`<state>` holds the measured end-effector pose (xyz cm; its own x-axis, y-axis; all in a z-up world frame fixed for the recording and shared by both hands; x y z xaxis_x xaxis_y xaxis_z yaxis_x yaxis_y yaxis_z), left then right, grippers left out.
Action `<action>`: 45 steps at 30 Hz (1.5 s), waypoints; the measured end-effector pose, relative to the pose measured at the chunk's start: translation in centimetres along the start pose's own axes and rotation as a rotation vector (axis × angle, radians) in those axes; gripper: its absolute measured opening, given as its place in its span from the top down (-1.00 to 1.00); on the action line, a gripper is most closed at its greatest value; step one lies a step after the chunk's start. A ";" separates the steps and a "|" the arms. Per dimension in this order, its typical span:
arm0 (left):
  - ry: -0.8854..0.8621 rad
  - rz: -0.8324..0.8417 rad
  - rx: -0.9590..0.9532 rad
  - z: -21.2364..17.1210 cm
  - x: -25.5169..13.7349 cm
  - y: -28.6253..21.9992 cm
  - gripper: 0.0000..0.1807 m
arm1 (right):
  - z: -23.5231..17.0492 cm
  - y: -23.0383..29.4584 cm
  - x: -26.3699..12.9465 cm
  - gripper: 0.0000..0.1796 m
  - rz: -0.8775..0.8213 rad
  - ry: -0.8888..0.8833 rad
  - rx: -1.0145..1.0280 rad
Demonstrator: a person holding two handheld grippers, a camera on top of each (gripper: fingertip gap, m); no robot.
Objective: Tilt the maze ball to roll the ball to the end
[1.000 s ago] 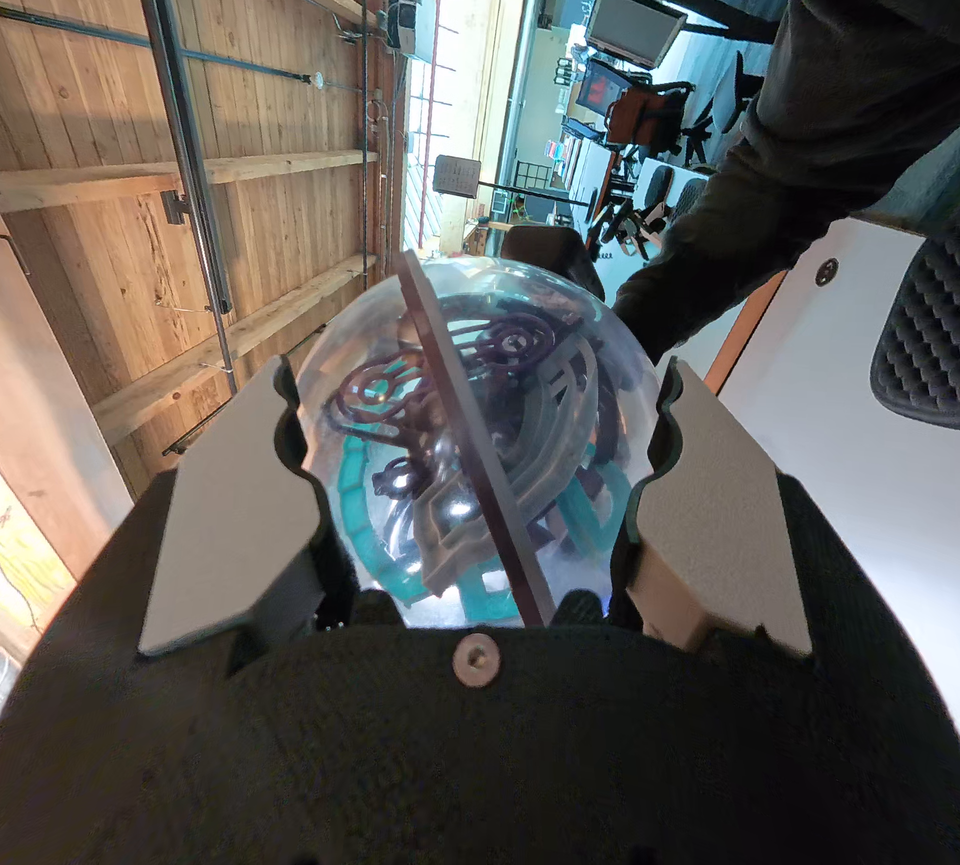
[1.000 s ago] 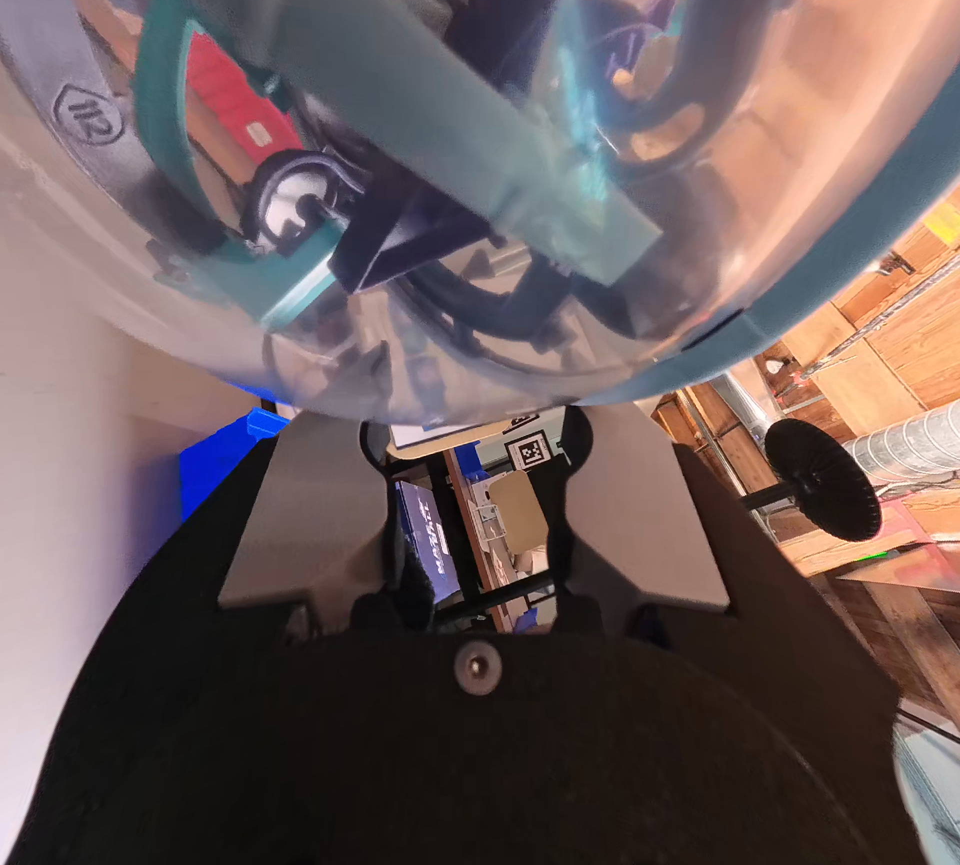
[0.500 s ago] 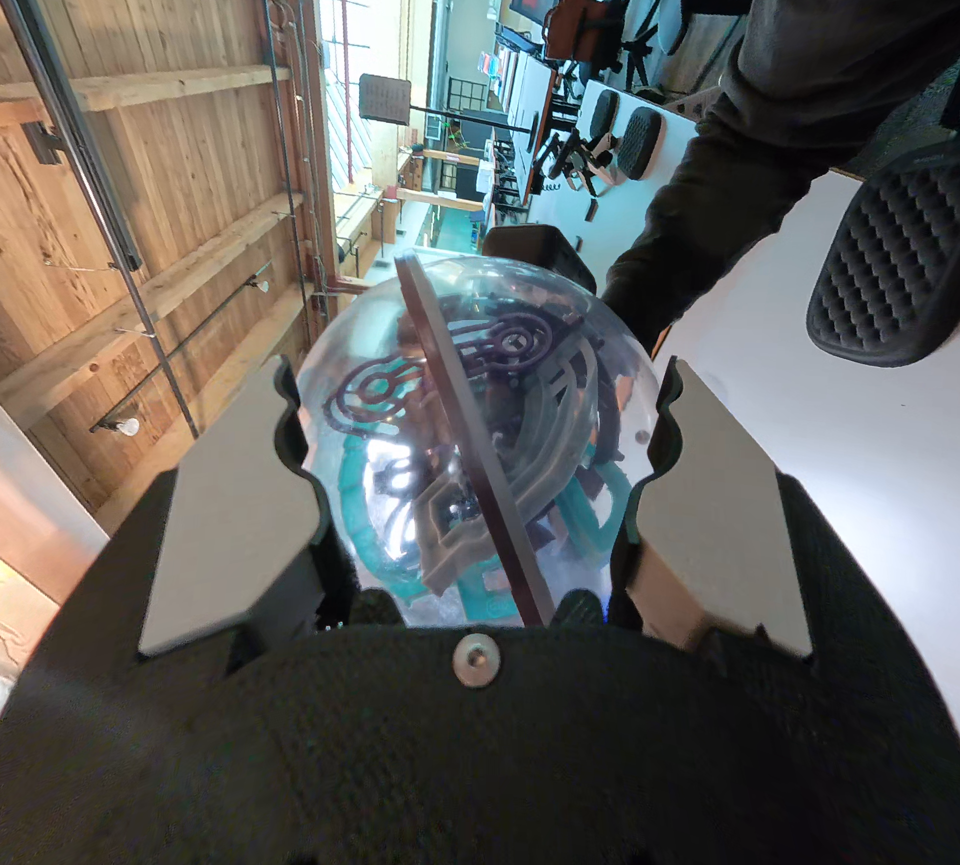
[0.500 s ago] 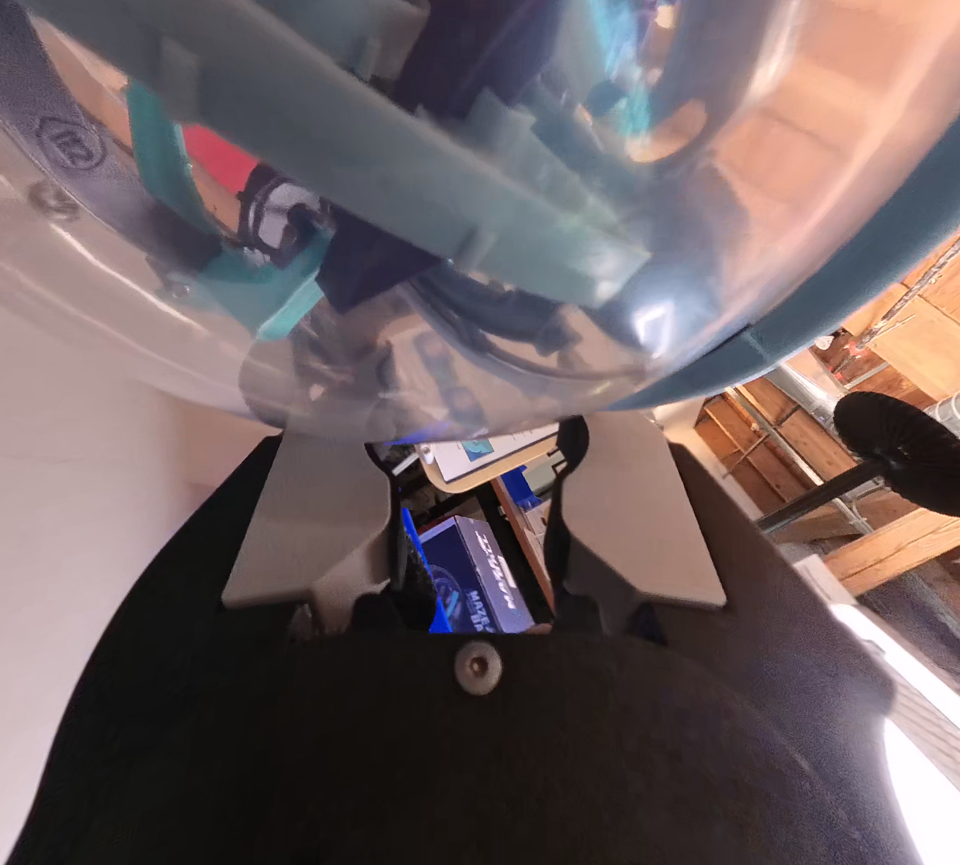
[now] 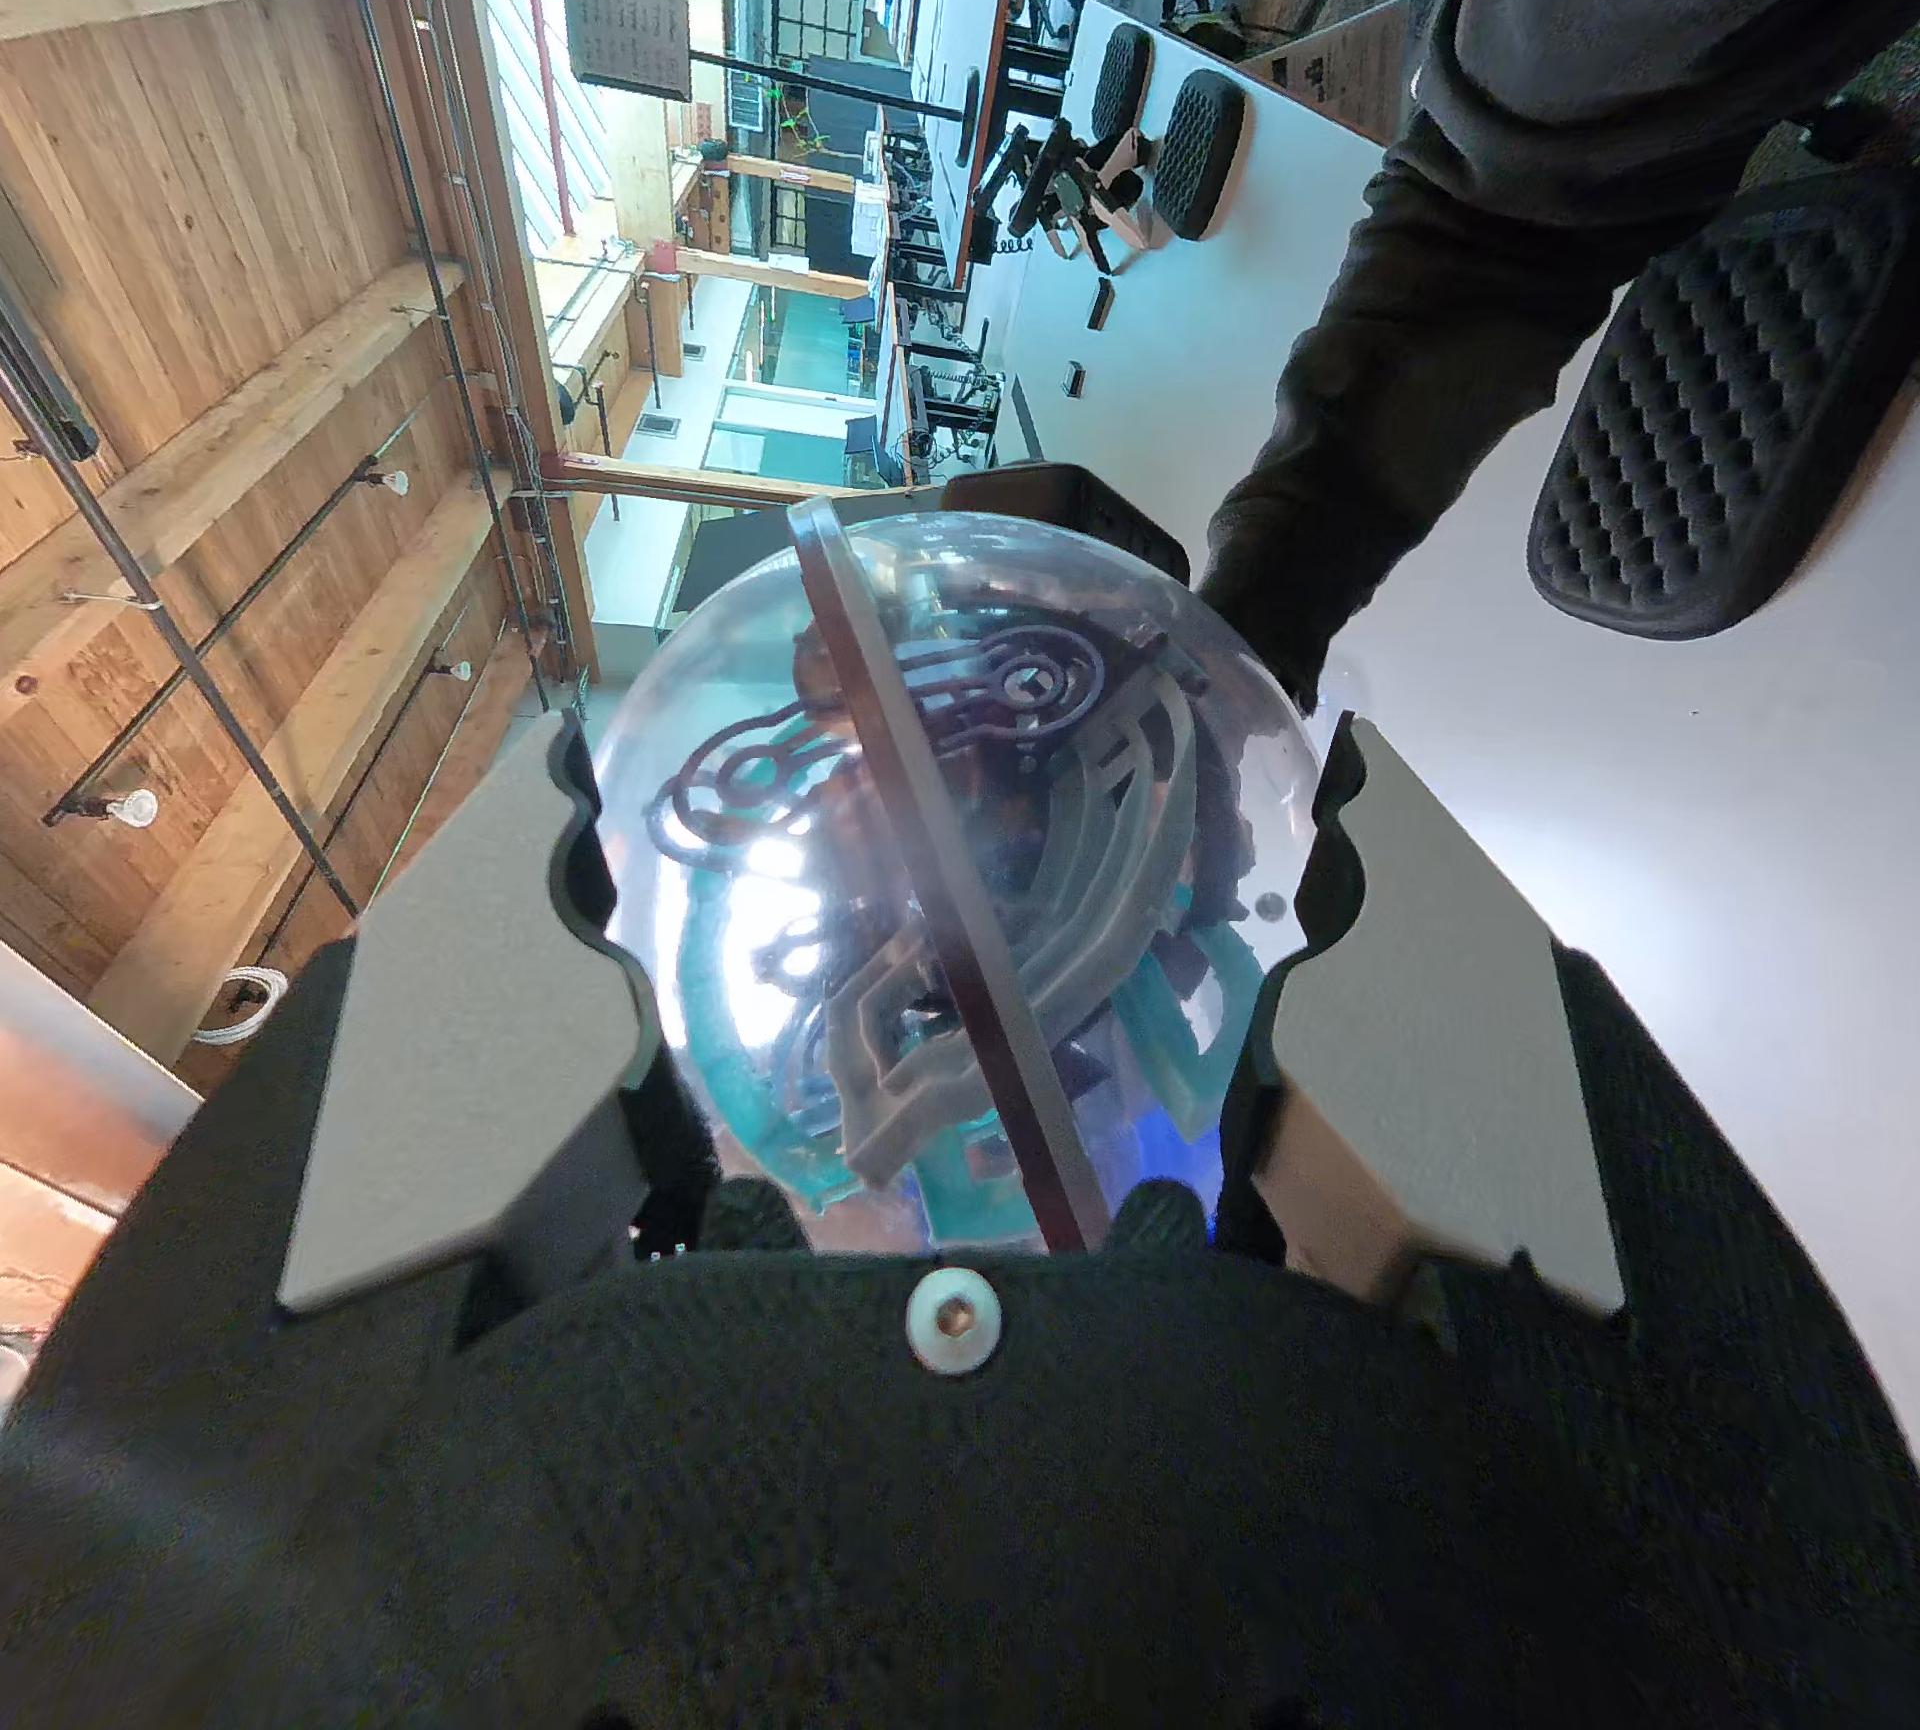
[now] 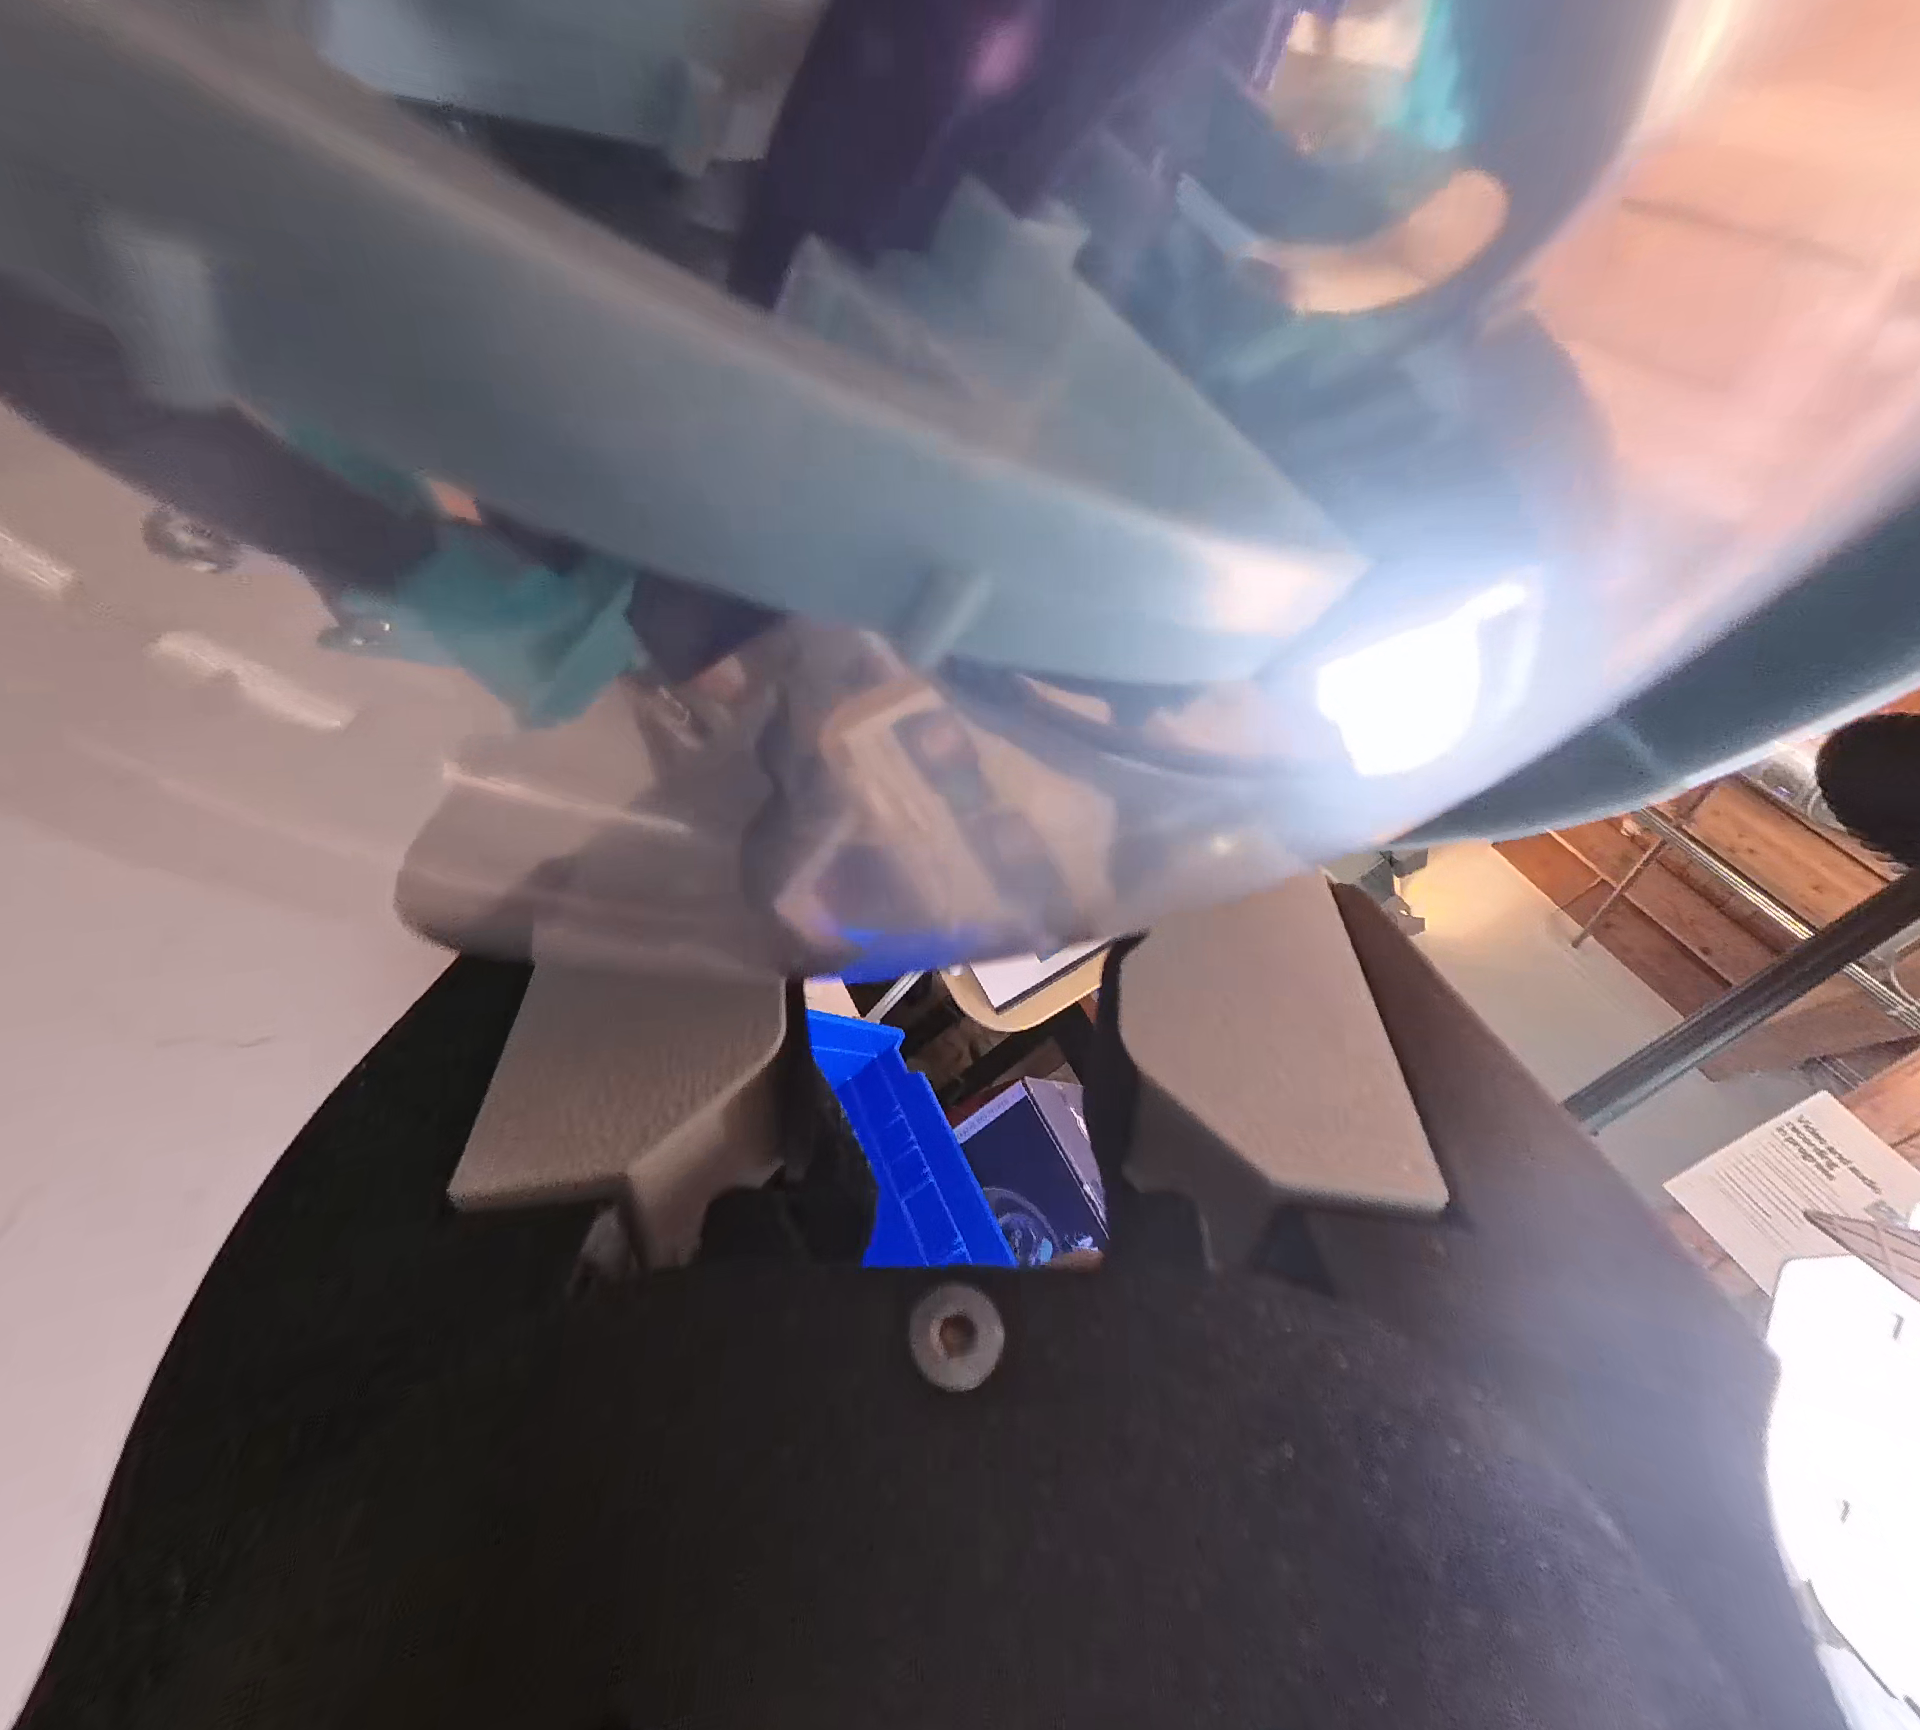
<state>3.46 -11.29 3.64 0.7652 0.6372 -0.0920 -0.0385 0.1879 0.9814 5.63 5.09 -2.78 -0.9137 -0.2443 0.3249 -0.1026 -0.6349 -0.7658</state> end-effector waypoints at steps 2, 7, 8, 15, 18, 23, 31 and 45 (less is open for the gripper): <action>0.005 -0.002 0.000 0.1 0.1 0.1 -0.49 | 0.0 0.0 0.1 0.35 -0.001 -0.002 0.007; 0.034 -0.014 -0.037 0.2 0.4 0.3 -0.49 | -0.2 0.5 0.2 0.36 0.002 -0.010 0.063; 0.043 -0.015 -0.054 0.2 0.4 0.3 -0.49 | -0.3 0.8 0.2 0.36 0.004 -0.010 0.080; 0.100 -0.039 -0.244 -0.3 0.5 0.6 -0.50 | -1.3 3.0 0.2 0.41 0.028 0.010 0.252; 0.089 -0.020 -0.379 -1.4 0.2 1.0 -0.50 | -1.8 3.8 0.0 0.44 0.029 0.040 0.339; 0.056 0.001 -0.571 -3.3 -0.2 1.2 -0.49 | -2.5 5.0 -0.6 0.45 0.022 0.077 0.429; -0.085 0.091 -0.956 -6.9 -1.3 0.4 -0.48 | -3.2 7.1 -2.2 0.32 0.029 0.091 0.422; -0.166 0.213 -1.337 -12.7 -1.3 -5.8 -0.48 | -6.8 11.4 -4.9 0.28 0.105 0.273 0.632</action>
Point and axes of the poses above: each gripper's, where its closed fingertips meet, x out along the fingers, z out of its top, y = z × x across the jaws, the point moved 8 cm from there along -x, back along the fingers, and after that the axes turned 9 degrees about -y, right-handed, at the moved point
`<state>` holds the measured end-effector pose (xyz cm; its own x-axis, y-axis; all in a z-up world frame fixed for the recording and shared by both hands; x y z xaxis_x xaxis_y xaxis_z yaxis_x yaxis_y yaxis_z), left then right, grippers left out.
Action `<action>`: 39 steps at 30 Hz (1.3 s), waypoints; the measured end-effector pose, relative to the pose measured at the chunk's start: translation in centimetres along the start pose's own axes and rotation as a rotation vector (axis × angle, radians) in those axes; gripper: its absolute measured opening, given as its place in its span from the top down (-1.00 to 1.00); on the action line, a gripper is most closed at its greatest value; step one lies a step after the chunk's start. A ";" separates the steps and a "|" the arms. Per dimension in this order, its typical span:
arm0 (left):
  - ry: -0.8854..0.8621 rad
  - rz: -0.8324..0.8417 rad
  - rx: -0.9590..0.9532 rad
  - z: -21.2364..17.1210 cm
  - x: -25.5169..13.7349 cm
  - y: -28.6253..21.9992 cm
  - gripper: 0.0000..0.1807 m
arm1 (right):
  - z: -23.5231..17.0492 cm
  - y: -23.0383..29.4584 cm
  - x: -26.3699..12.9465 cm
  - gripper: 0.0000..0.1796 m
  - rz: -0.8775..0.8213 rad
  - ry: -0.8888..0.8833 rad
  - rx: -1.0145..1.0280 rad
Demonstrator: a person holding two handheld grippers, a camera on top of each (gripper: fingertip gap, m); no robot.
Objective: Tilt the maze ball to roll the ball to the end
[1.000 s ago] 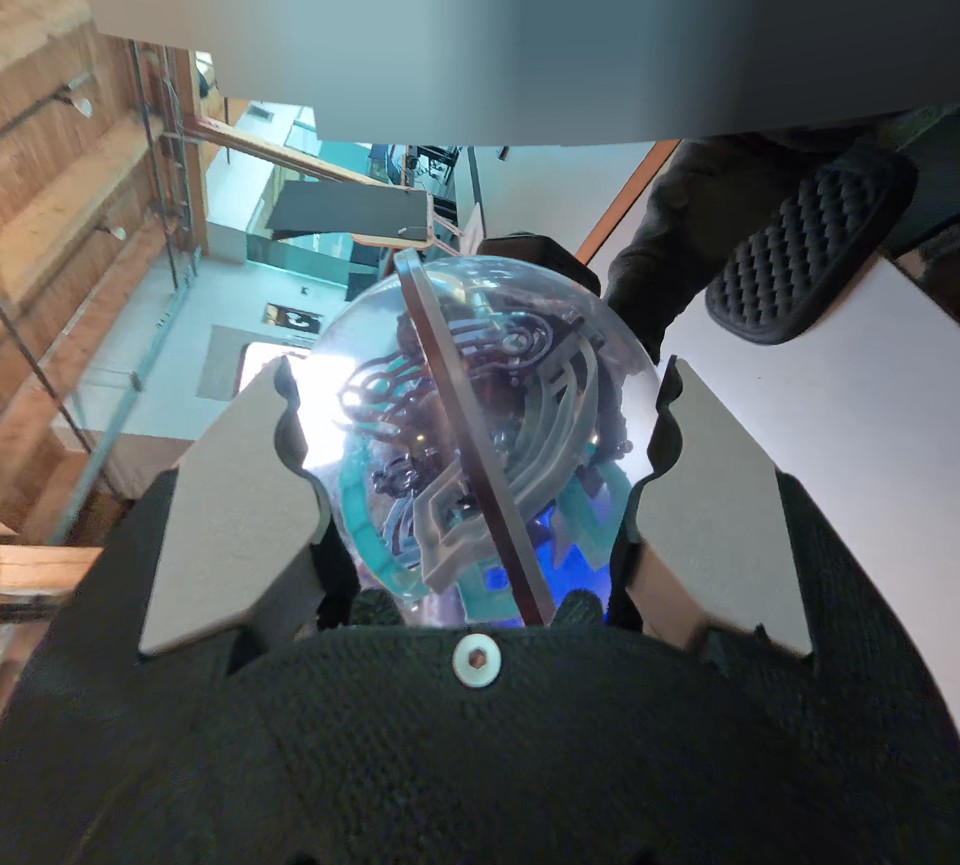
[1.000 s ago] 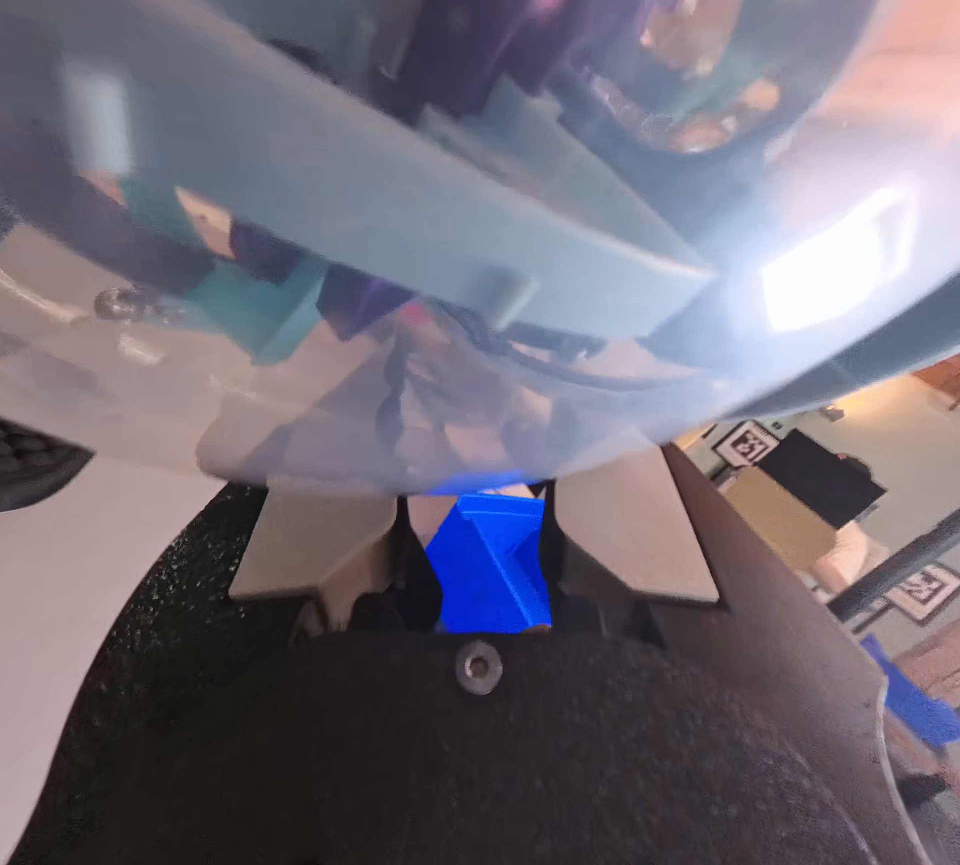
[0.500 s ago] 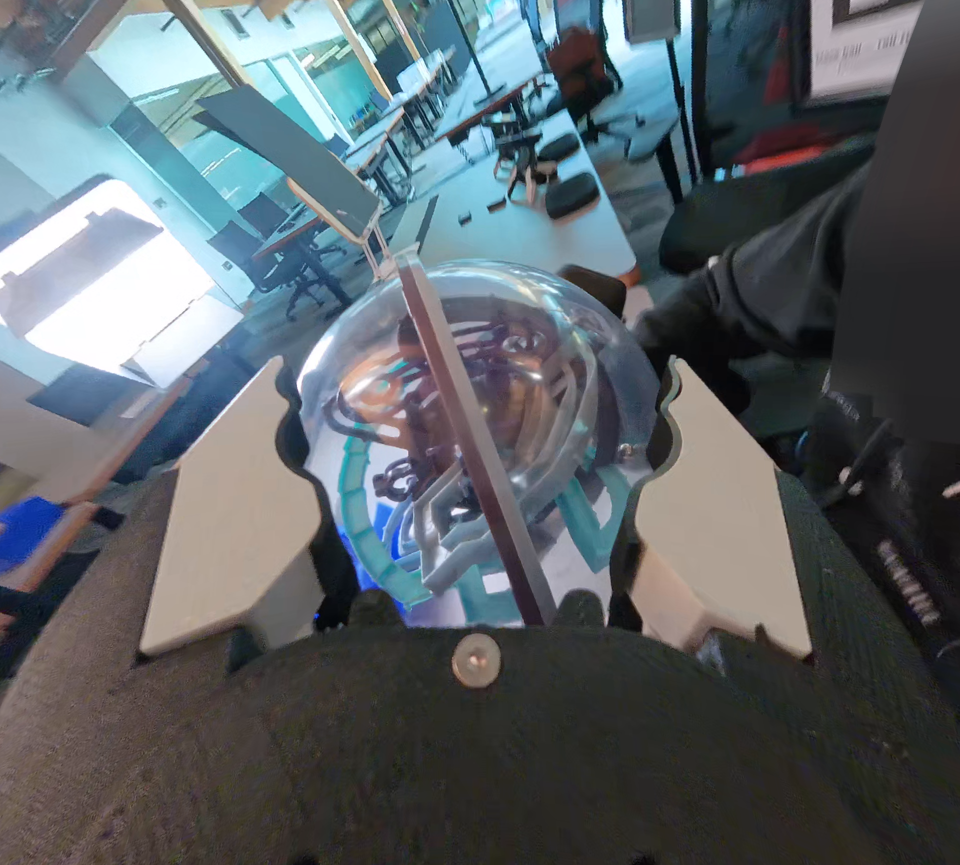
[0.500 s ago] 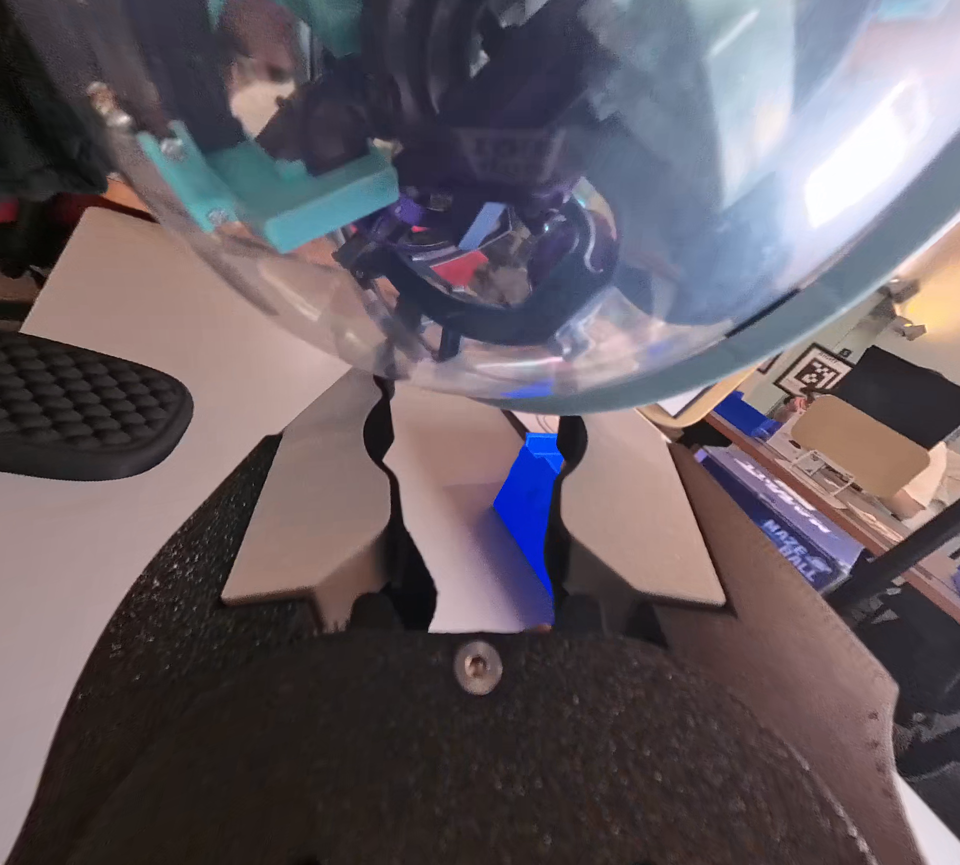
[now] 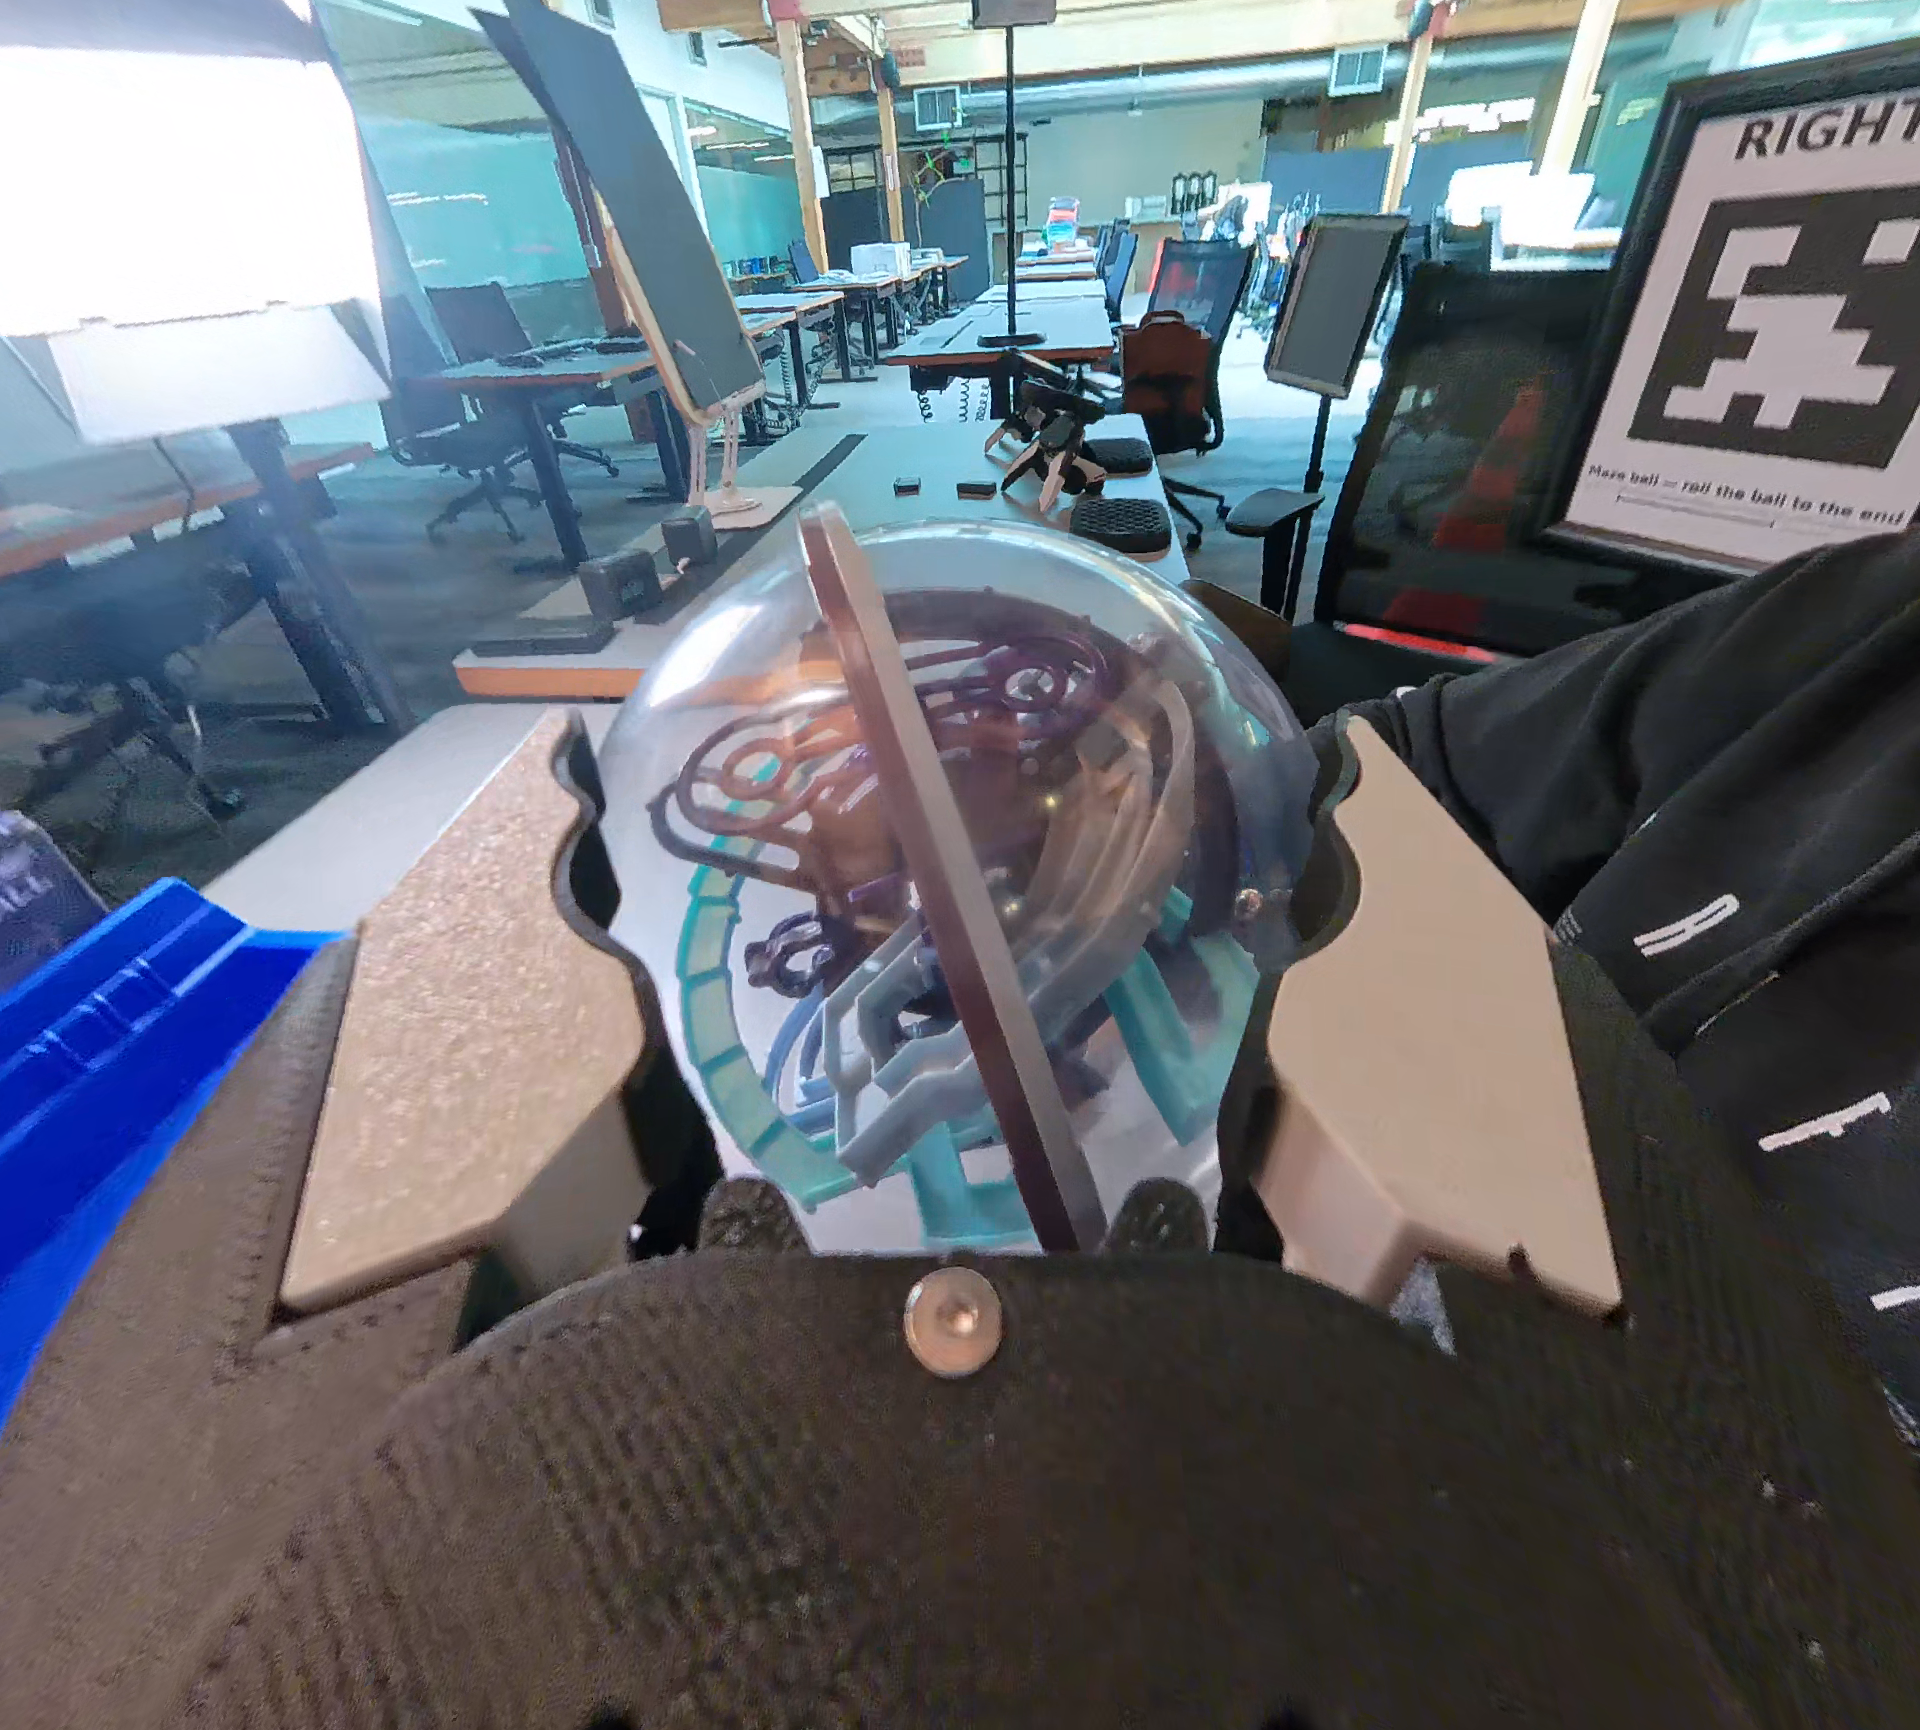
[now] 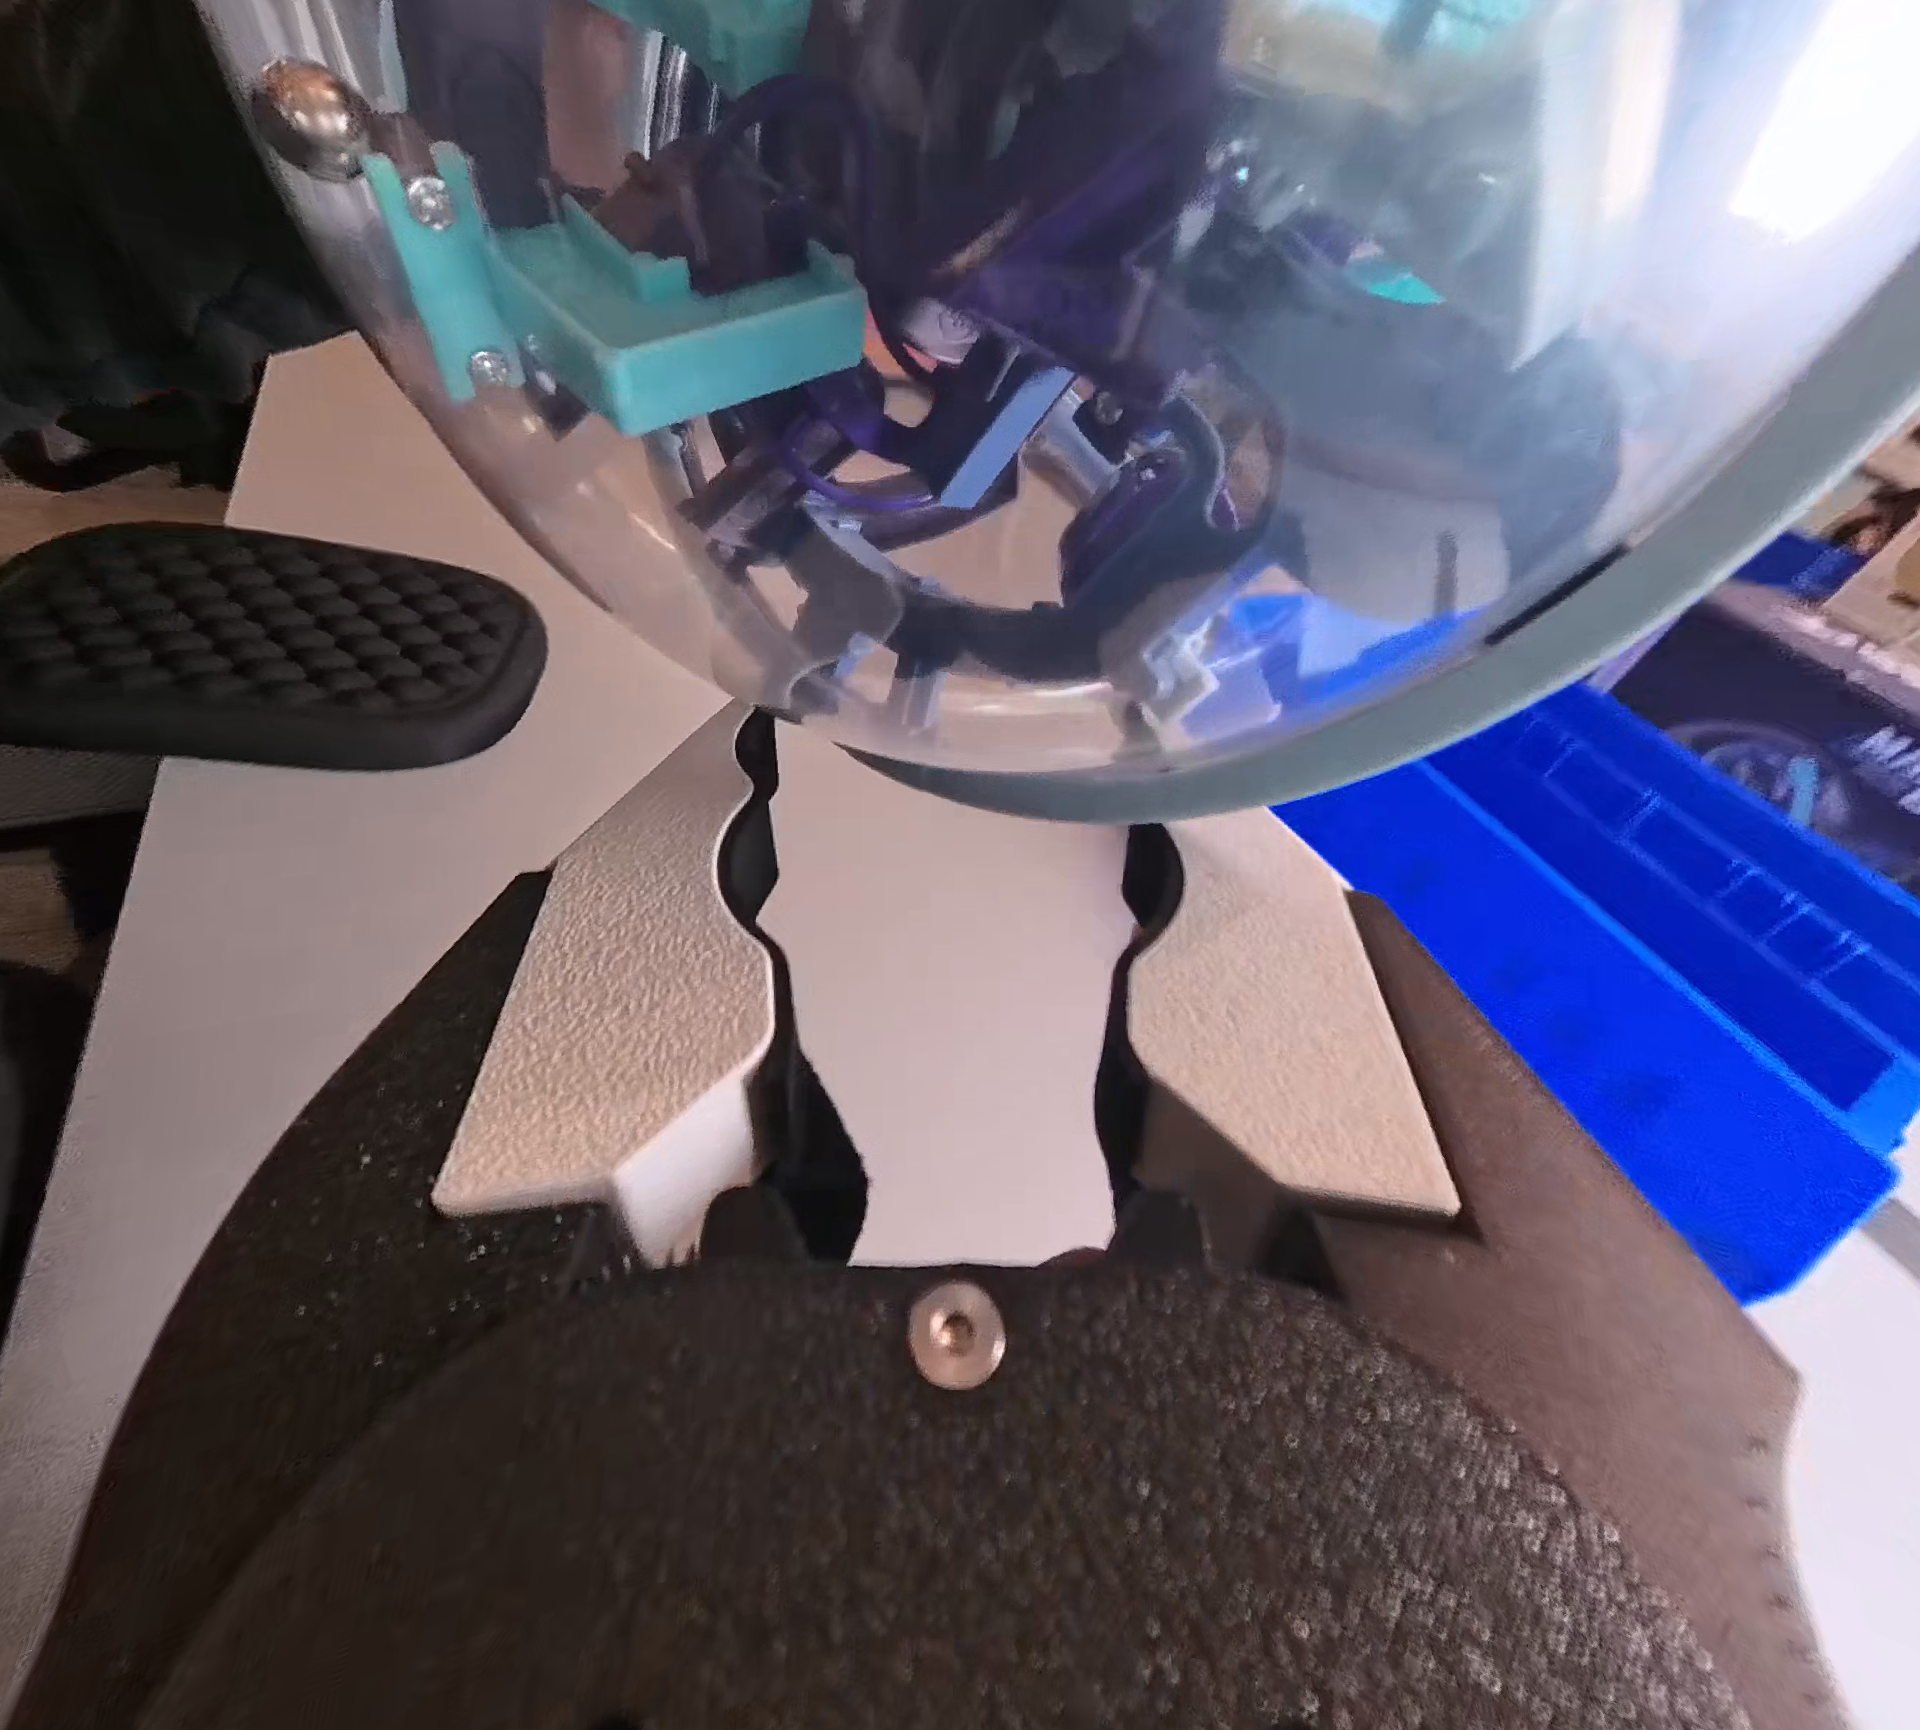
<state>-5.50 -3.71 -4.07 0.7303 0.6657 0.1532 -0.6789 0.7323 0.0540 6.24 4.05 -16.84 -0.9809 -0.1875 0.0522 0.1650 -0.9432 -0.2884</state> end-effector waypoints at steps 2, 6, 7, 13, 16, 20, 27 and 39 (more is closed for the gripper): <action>-0.023 0.009 -0.064 -1.2 -0.3 0.7 -0.48 | -0.8 0.2 -0.2 0.28 0.003 0.047 0.035; -0.081 0.029 -0.191 -3.9 -0.9 2.1 -0.48 | -2.2 0.4 -0.6 0.28 0.009 0.155 0.106; -0.096 0.037 -0.230 -4.6 -1.1 2.4 -0.48 | -2.5 0.5 -0.7 0.28 0.012 0.188 0.132; -0.187 0.119 -0.551 -10.2 -2.0 4.7 -0.47 | -4.6 1.1 -1.6 0.29 0.058 0.411 0.327; -0.221 0.154 -0.699 -13.0 -2.3 5.1 -0.47 | -5.5 1.5 -2.3 0.30 0.075 0.510 0.403; -0.271 0.171 -0.832 -15.7 -2.2 5.0 -0.48 | -6.0 1.9 -3.3 0.31 0.095 0.618 0.469; -0.320 0.198 -1.029 -18.8 -1.9 4.0 -0.48 | -6.2 2.7 -4.8 0.40 0.119 0.765 0.520; -0.376 0.066 -1.259 -21.5 -1.1 1.9 -0.46 | -8.3 4.2 -5.8 0.30 0.134 0.801 0.437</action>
<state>-5.95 0.01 -25.31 0.4943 0.7746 0.3946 -0.0279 0.4678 -0.8834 11.76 3.45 -26.27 -0.7026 -0.2104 -0.6797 0.1469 -0.9776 0.1508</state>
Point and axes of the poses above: each gripper's, where its closed fingertips meet, x out along the fingers, z out of its top, y = z × x across the jaws, the point moved 8 cm from there along -x, back along the fingers, and after that the axes turned 9 degrees about -y, right-handed, at the moved point
